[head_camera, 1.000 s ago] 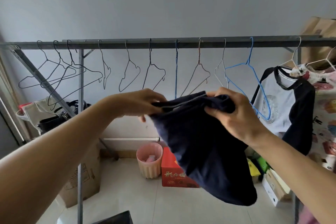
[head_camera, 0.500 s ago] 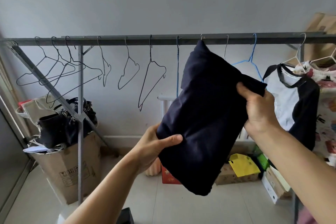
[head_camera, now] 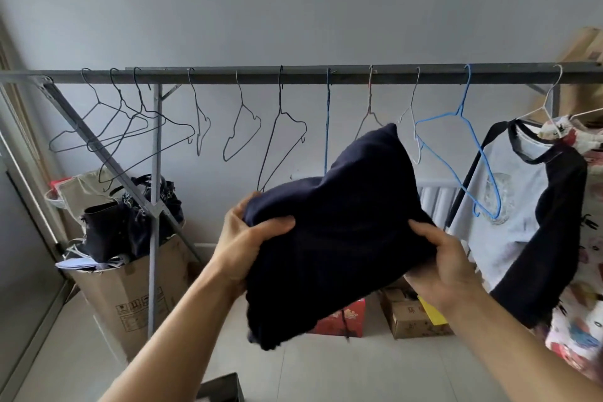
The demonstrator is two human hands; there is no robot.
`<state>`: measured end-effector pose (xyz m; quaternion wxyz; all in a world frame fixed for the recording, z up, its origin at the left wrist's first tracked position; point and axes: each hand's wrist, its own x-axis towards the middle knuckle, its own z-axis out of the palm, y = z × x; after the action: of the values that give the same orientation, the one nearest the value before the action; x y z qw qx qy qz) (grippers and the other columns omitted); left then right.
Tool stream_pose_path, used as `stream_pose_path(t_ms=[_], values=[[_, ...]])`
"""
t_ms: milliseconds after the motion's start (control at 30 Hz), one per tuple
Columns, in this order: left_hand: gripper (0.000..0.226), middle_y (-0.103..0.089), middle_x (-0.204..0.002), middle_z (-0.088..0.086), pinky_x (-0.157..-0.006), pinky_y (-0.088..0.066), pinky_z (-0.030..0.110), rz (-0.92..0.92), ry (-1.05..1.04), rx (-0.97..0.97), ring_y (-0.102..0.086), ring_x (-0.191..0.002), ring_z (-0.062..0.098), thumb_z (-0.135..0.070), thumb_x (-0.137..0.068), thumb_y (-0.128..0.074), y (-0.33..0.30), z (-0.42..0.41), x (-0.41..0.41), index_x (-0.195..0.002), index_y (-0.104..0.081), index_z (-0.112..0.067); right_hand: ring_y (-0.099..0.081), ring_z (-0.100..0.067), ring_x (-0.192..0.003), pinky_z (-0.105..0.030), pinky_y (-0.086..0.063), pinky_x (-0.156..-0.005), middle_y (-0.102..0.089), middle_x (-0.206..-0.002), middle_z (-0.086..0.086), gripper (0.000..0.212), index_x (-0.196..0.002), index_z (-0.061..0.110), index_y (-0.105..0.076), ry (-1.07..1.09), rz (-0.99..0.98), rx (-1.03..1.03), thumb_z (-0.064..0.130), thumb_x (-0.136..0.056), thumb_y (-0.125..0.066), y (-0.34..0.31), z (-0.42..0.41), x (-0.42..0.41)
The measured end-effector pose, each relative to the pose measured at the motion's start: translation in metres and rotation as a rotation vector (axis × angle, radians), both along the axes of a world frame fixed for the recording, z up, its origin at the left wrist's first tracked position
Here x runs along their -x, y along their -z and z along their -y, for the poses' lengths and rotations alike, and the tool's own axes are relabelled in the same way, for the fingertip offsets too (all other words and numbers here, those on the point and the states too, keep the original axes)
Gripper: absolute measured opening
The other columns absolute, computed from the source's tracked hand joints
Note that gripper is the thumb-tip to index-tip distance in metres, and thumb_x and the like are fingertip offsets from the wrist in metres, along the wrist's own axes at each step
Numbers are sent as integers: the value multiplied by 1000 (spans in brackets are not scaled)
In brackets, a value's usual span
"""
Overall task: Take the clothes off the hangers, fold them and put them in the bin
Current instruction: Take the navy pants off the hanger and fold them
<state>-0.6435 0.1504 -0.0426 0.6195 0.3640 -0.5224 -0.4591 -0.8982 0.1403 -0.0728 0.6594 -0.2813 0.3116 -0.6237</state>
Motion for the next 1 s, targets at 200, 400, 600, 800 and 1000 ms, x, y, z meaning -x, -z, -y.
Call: stream_pose_path(t_ms=[200,400,600,800,1000], values=[[30,-58,-61,-4,-54,-44,16,498,6,175,-56,-57,7,8,-68,-79,-45,2,-15,-71,-56,-11,-44,-7,-132,-38,-36,-104,-50,-140,13,110,-148,43,-25,-75,-746,383,18,-54,-75,-27,-4,22],[19,-68,-76,15,-60,-51,19,739,0,247,-64,-65,13,10,-73,-75,-62,-1,-4,-87,-65,1,-29,-11,-137,-42,-26,-117,-34,-149,18,111,-142,60,-13,-161,-1684,548,64,-54,-79,-66,-15,-11],[27,-65,-71,12,-60,-52,32,899,-34,229,-64,-62,18,-5,-71,-84,-57,-2,-14,-84,-61,-4,-62,-6,-74,-25,-47,-65,-62,-74,14,20,-74,34,-56,-58,-1637,569,26,-77,-74,-57,-16,-16],[45,-49,-56,-10,-49,-39,16,934,-140,180,-46,-50,2,-20,-60,-92,-46,1,-13,-73,-50,-11,-69,-9,-72,-33,-59,-70,-70,-81,4,18,-89,27,-65,-328,-1685,476,17,-76,-71,-80,-16,-18],[45,-57,-86,-10,-77,-50,36,1019,-361,228,-54,-81,12,-32,-64,-88,-30,14,-29,-88,-51,-25,-69,-25,-78,-34,-54,-68,-71,-91,-16,37,-104,14,-63,-568,-1271,171,-1,-71,-70,-70,-14,-30]])
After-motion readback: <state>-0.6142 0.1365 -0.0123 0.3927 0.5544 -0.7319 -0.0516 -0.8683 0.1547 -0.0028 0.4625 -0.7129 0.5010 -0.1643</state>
